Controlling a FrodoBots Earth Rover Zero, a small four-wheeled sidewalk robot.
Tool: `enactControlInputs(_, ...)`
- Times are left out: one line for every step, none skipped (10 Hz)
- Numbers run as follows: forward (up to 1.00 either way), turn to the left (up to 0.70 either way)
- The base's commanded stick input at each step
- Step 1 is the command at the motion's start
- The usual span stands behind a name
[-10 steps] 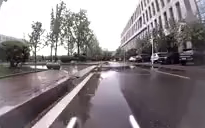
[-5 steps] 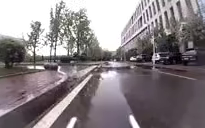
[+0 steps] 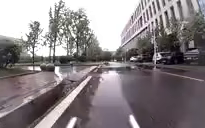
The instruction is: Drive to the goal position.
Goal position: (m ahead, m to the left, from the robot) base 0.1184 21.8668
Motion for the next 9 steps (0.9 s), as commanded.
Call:
enactControlInputs(0.70,0.00)
enactControlInputs(0.70,0.00)
enactControlInputs(0.70,0.00)
enactControlInputs(0.70,0.00)
enactControlInputs(0.70,0.00)
enactControlInputs(0.70,0.00)
enactControlInputs(0.70,0.00)
enactControlInputs(0.70,0.00)
enactControlInputs(0.70,0.00)
